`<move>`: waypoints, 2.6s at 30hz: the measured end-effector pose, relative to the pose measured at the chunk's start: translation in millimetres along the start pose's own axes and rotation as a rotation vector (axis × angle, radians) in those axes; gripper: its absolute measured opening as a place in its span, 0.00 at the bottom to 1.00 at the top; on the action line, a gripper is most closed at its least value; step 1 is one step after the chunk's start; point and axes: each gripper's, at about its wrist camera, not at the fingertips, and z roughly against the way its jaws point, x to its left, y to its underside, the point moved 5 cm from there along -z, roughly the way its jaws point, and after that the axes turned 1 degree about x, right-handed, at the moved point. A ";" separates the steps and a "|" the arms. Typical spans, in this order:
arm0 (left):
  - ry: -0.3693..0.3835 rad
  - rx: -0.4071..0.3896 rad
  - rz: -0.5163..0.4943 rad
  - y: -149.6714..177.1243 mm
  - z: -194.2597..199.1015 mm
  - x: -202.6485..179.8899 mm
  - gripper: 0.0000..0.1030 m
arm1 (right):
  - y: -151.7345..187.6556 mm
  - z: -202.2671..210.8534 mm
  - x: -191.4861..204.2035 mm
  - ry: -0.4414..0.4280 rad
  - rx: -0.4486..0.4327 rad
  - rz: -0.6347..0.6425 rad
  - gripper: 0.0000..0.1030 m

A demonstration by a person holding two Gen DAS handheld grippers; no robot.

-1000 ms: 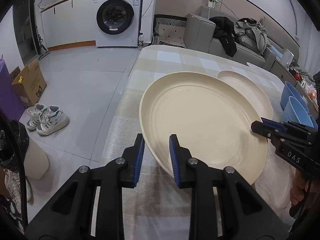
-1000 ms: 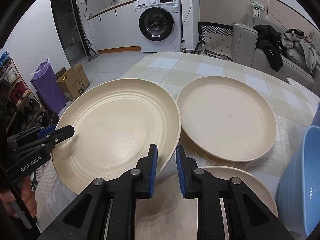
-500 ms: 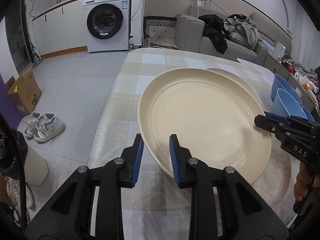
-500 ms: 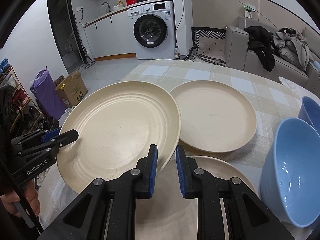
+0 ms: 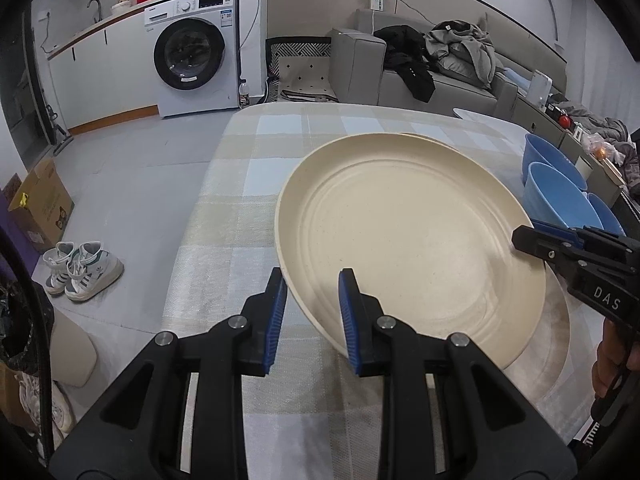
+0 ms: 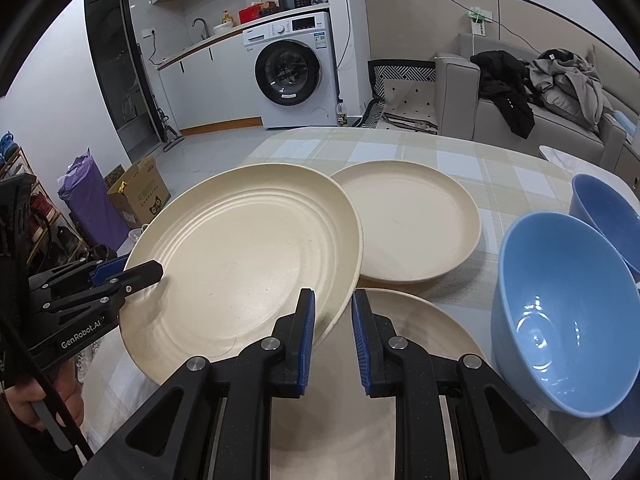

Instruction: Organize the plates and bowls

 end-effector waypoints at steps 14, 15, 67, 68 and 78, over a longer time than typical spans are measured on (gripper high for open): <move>0.017 0.006 -0.080 5.1 12.5 -25.9 0.22 | 25.2 32.1 -12.5 0.019 -0.028 -0.048 0.20; 0.021 0.006 -0.086 6.4 13.5 -28.2 0.22 | 25.5 34.0 -12.8 0.019 -0.029 -0.053 0.20; 0.063 0.090 -0.299 33.7 -11.5 -103.1 0.22 | 97.1 63.6 -49.9 0.099 0.000 -0.181 0.20; 0.061 0.090 -0.303 34.2 -11.8 -104.1 0.22 | 98.2 63.5 -50.3 0.103 0.002 -0.179 0.20; 0.033 0.093 -0.368 41.4 -13.1 -117.0 0.22 | 101.1 62.7 -59.3 0.138 0.012 -0.181 0.20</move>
